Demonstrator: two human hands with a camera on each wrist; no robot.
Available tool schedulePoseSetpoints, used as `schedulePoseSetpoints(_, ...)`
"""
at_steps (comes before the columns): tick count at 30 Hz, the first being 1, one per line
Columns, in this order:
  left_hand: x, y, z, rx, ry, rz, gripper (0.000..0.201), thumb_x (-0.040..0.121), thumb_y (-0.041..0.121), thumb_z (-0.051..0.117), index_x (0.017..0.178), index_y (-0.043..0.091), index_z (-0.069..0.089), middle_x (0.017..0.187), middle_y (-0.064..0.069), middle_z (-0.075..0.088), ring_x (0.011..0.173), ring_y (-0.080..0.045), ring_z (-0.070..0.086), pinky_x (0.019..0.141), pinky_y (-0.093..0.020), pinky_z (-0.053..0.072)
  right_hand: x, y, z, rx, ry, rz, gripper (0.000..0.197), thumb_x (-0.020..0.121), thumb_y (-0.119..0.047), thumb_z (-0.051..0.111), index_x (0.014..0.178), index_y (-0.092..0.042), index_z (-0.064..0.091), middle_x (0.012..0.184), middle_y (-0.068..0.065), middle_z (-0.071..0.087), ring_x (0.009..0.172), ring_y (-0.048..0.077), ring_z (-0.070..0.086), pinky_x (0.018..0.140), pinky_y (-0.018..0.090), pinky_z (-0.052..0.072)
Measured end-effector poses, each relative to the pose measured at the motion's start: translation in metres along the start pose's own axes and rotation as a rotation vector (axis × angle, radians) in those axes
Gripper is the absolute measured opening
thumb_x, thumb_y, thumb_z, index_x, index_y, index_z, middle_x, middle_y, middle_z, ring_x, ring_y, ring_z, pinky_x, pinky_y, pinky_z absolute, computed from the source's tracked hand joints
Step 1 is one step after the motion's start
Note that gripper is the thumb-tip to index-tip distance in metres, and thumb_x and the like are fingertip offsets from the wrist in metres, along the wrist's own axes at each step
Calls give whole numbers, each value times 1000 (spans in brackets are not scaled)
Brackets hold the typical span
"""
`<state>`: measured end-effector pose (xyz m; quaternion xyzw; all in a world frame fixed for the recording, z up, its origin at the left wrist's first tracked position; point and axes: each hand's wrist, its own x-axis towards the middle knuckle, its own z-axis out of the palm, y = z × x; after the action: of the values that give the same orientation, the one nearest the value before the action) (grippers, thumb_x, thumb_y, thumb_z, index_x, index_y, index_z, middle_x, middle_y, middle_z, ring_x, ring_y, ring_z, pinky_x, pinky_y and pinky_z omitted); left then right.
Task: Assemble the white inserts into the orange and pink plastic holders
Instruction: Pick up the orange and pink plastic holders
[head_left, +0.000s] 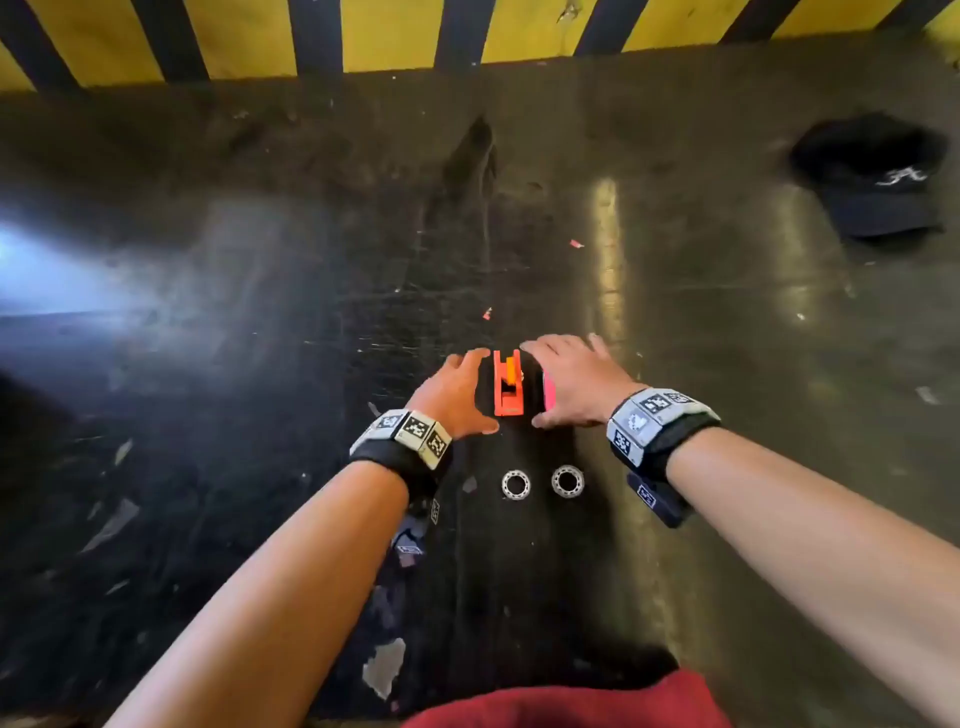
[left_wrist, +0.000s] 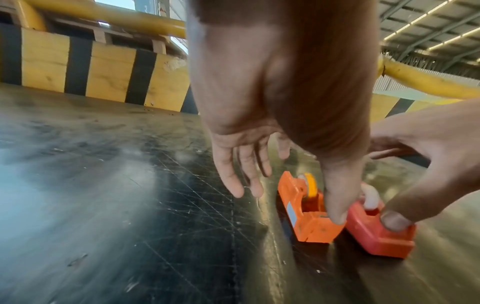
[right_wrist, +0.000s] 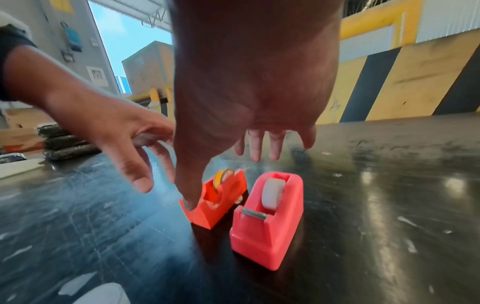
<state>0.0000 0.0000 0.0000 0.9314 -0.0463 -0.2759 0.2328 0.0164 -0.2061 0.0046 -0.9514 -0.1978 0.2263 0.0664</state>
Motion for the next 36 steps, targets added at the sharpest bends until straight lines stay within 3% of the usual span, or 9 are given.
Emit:
schedulePoseSetpoints(4, 28, -4, 2, 66, -104, -39, 129, 68, 28, 94, 164, 21, 8, 162, -15, 29, 142, -36, 47, 115, -45, 45, 26, -6, 7, -61, -43, 0, 119, 69, -66, 83, 163, -21, 25, 166, 2, 34, 156, 24, 27, 125, 68, 4)
schedulePoseSetpoints(11, 44, -20, 14, 32, -50, 65, 119, 65, 25, 93, 160, 18, 22, 152, -13, 43, 133, -36, 53, 113, -47, 46, 40, -4, 28, 34, 38, -26, 109, 62, -63, 79, 154, -20, 38, 154, -1, 50, 147, 20, 43, 123, 68, -1)
schedulePoseSetpoints(13, 40, -22, 11, -23, -43, 99, 115, 65, 24, 92, 159, 18, 25, 152, -10, 44, 131, -32, 56, 111, -45, 48, 37, -3, 28, 106, 68, -44, 110, 62, -60, 81, 155, -20, 37, 154, -1, 49, 146, 20, 44, 125, 65, 3)
schedulePoseSetpoints(15, 34, -23, 5, -43, -26, 135, 114, 67, 26, 92, 159, 19, 25, 155, -8, 43, 132, -27, 56, 111, -43, 48, 31, -2, 28, 220, 102, -56, 113, 64, -53, 84, 158, -20, 33, 156, 0, 47, 146, 21, 44, 127, 53, 14)
schedulePoseSetpoints(17, 26, -23, -1, -42, 11, 177, 114, 69, 29, 91, 160, 21, 23, 158, -6, 42, 131, -23, 57, 112, -42, 46, 22, -2, 26, 374, 133, -50, 112, 64, -45, 88, 158, -20, 32, 156, 0, 45, 142, 21, 47, 115, 32, 26)
schedulePoseSetpoints(19, 17, -21, -3, -52, 41, 219, 113, 69, 31, 91, 160, 22, 24, 157, -4, 43, 124, -20, 61, 109, -40, 47, 14, -2, 23, 451, 147, -54, 109, 64, -39, 90, 156, -21, 35, 153, -1, 47, 137, 19, 50, 105, 24, 26)
schedulePoseSetpoints(25, -11, -22, -2, -88, 46, 257, 108, 67, 36, 91, 156, 23, 30, 152, 0, 45, 114, -14, 61, 95, -27, 47, -12, -9, 12, 447, 120, -109, 104, 63, -38, 92, 151, -22, 39, 143, -3, 50, 119, 9, 42, 97, 25, 37)
schedulePoseSetpoints(30, -31, -27, 5, -126, 29, 228, 107, 67, 37, 90, 154, 26, 29, 152, 2, 44, 113, -15, 61, 100, -36, 52, -26, -18, 15, 479, 90, -120, 102, 59, -37, 93, 145, -20, 42, 134, -3, 51, 119, 12, 49, 101, 28, 47)
schedulePoseSetpoints(36, -56, -61, 18, -7, -11, 23, 99, 70, 35, 90, 150, 15, 35, 148, -8, 42, 129, -27, 53, 106, -34, 48, -43, -1, 17, 539, 108, -18, 102, 58, -39, 90, 144, -24, 37, 124, 3, 57, 108, 23, 63, 95, 32, 53)
